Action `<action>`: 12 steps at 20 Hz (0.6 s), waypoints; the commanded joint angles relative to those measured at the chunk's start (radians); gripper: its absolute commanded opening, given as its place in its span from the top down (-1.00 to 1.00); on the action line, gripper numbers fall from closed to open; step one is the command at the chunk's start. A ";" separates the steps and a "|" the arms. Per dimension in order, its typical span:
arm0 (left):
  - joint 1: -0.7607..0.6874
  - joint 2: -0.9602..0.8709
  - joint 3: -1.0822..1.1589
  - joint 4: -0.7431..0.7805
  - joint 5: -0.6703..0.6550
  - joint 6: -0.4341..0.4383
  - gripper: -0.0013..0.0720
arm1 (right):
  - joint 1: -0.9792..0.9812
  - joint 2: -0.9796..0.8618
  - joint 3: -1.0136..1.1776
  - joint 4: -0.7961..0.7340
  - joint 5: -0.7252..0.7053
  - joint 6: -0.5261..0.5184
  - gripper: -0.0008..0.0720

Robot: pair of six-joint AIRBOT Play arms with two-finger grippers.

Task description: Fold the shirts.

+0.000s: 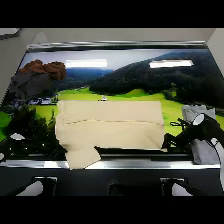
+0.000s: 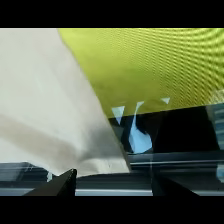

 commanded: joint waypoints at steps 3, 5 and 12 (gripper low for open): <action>0.001 0.001 -0.001 0.003 -0.005 0.008 0.87 | 0.000 0.001 -0.046 0.117 -0.129 0.003 -0.22; 0.001 0.001 0.000 0.003 -0.005 0.008 0.87 | 0.000 0.001 -0.051 0.125 -0.158 0.026 0.50; 0.001 0.103 0.159 0.003 -0.099 0.056 0.88 | -0.001 0.096 0.013 0.125 -0.125 -0.002 0.88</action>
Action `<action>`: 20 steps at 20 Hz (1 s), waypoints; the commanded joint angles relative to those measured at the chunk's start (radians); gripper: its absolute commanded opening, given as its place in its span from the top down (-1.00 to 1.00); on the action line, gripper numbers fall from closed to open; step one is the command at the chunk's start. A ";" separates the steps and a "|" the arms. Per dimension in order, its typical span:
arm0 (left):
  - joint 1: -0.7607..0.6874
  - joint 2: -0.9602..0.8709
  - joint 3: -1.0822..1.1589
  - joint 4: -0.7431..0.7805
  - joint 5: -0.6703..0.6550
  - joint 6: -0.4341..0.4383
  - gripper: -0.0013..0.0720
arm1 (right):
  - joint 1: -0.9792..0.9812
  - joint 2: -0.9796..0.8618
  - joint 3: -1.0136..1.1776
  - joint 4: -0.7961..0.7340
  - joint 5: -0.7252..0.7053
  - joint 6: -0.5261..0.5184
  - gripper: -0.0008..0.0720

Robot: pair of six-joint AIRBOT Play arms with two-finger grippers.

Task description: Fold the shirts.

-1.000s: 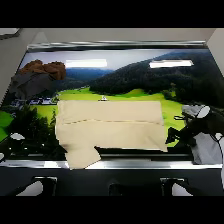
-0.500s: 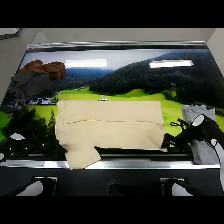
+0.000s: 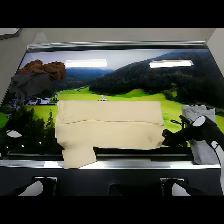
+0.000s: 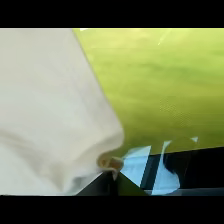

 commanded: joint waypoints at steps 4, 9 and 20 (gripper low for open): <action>-0.047 0.103 0.317 -0.015 0.021 -0.098 0.89 | 0.002 0.051 0.246 0.047 0.026 0.043 0.88; -0.177 -0.153 0.624 -0.015 0.110 -0.145 0.88 | 0.121 -0.145 0.449 0.056 -0.102 0.082 0.88; -0.190 -0.616 0.959 0.146 -0.027 -0.322 0.88 | 0.151 -0.504 0.690 0.071 -0.167 0.178 0.87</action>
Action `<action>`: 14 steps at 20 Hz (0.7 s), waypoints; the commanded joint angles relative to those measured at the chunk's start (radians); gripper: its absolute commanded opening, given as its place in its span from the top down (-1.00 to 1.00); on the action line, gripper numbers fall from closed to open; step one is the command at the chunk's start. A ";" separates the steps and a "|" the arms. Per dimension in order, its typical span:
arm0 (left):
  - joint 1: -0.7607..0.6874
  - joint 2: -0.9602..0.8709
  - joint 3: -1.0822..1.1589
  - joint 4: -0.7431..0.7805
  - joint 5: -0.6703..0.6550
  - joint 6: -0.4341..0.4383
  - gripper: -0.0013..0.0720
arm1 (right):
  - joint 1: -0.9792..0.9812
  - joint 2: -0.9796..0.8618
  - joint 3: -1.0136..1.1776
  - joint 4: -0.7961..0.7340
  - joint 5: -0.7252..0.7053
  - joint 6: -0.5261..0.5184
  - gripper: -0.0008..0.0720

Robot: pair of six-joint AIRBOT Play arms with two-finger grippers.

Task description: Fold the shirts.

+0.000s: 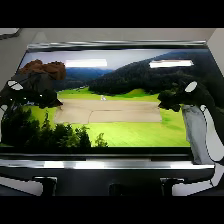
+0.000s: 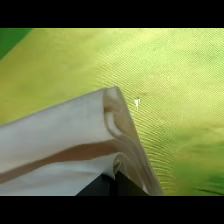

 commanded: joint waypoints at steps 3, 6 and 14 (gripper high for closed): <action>-0.006 -0.086 0.032 0.073 -0.053 -0.052 0.81 | 0.005 -0.082 0.026 0.104 -0.027 -0.018 0.85; 0.003 -0.079 0.048 0.007 -0.062 -0.049 -0.60 | -0.016 -0.074 0.068 0.178 0.029 -0.093 -0.46; -0.003 0.091 0.114 -0.007 -0.102 -0.045 -0.59 | -0.192 -0.103 0.063 0.167 0.328 -0.166 -0.84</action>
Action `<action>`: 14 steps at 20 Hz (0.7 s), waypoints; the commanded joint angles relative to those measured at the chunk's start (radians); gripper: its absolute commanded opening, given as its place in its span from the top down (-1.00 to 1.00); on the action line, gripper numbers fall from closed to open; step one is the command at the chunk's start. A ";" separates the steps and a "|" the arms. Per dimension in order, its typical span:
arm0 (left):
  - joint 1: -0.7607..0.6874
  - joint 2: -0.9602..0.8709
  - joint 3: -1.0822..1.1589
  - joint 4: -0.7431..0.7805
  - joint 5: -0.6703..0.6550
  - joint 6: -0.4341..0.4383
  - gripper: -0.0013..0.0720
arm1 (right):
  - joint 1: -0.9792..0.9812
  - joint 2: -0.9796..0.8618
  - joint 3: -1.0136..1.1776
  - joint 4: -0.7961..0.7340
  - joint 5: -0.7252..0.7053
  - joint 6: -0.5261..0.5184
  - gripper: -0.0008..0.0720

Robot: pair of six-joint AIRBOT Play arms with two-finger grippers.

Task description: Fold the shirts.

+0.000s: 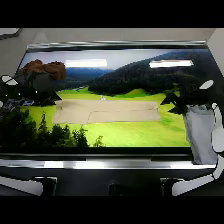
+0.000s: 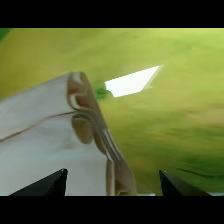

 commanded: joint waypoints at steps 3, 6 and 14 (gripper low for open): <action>-0.087 0.140 0.010 -0.010 -0.006 0.001 -0.59 | 0.032 -0.055 -0.058 0.052 -0.026 0.027 -0.64; -0.170 0.169 0.010 -0.010 0.018 0.001 -0.59 | 0.107 -0.080 -0.058 0.051 -0.105 0.094 -0.47; -0.416 0.118 -0.081 -0.012 0.200 0.003 0.86 | 0.176 0.077 -0.058 0.193 -0.150 -0.017 0.88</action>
